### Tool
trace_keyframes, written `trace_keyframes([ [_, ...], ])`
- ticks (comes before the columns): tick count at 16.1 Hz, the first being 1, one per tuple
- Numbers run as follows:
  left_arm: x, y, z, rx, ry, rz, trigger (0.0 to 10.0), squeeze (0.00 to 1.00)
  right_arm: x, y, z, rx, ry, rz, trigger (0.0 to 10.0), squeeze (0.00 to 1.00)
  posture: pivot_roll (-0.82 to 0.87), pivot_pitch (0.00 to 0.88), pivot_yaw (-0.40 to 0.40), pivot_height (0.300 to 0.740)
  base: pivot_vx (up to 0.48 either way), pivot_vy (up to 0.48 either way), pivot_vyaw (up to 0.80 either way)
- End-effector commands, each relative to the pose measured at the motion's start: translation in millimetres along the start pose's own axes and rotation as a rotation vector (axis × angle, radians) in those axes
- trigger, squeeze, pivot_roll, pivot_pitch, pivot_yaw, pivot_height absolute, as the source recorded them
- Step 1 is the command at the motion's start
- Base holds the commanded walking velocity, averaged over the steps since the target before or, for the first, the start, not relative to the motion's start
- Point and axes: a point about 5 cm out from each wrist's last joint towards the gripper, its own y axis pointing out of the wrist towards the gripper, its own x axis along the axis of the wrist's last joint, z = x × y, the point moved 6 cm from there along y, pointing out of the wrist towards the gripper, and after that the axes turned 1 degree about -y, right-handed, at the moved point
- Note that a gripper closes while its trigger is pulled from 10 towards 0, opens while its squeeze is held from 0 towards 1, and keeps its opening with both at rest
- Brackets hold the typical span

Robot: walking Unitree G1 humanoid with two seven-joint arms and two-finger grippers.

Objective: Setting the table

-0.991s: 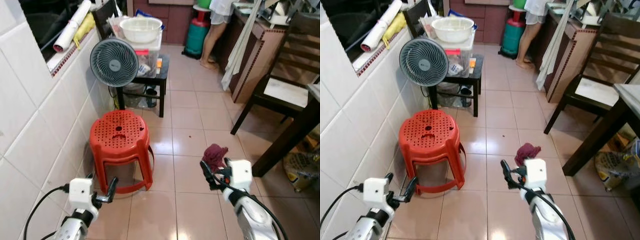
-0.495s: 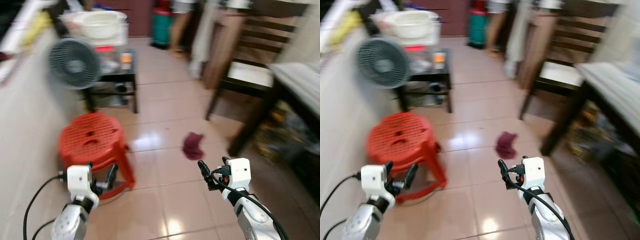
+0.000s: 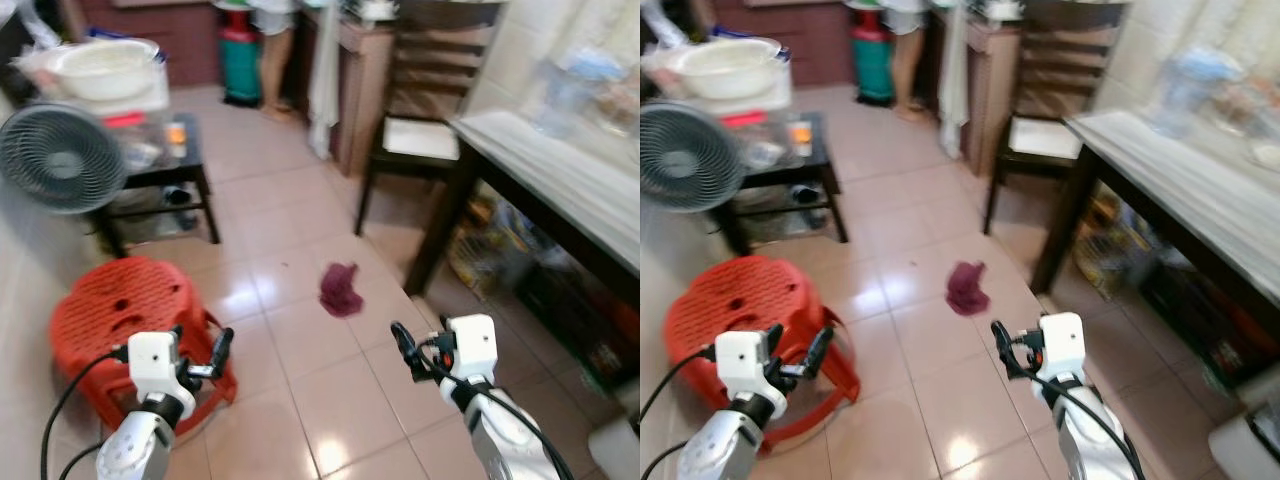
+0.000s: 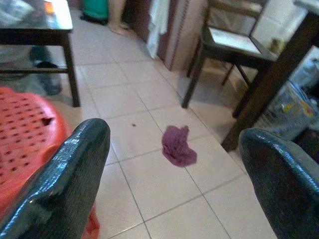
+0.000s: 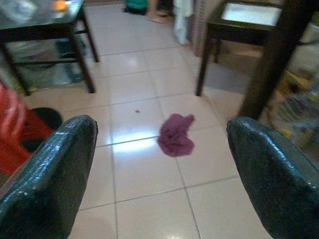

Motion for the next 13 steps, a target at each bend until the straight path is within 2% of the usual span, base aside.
trace_keyframes([
  [1,4.5,3.4,-7.9,-0.035,0.000,-0.008,10.0,0.00,5.6,-0.4,-2.9,-0.006,0.000,-0.011,10.0,0.00,-0.09,0.044,-0.003,0.740,0.337,0.000,-0.80],
  [13,-3.0,4.8,-13.1,-0.061,0.005,0.037,10.0,0.00,7.8,-1.8,1.3,0.000,0.003,-0.011,10.0,0.00,-0.10,0.060,-0.002,0.740,0.329,0.000,-0.80],
])
